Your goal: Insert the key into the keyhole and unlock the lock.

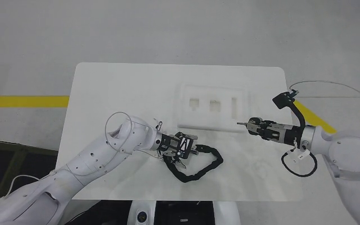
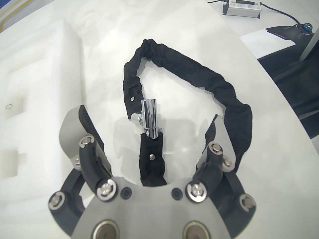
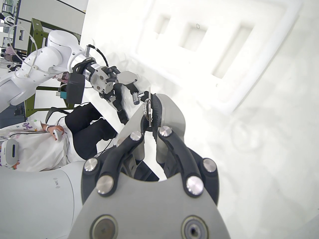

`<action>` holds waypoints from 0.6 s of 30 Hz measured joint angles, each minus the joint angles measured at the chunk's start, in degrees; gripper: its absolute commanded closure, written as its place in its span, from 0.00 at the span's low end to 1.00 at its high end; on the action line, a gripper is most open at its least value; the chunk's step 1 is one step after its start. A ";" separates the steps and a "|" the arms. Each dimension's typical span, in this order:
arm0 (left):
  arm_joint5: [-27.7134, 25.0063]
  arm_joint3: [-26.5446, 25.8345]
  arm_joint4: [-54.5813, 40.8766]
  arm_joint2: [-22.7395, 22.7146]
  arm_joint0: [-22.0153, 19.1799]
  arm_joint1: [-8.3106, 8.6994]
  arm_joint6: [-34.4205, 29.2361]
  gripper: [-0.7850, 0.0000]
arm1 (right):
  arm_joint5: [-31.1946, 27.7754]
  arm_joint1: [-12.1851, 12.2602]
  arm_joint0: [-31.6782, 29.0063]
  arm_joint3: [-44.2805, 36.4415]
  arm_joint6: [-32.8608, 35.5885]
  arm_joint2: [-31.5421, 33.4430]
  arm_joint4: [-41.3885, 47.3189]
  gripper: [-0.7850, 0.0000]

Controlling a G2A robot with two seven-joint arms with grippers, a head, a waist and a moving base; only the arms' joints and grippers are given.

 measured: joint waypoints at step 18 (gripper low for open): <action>1.49 2.06 4.64 0.88 -0.87 -1.86 0.34 0.13 | 0.00 0.00 0.00 0.00 0.00 0.00 0.00 1.00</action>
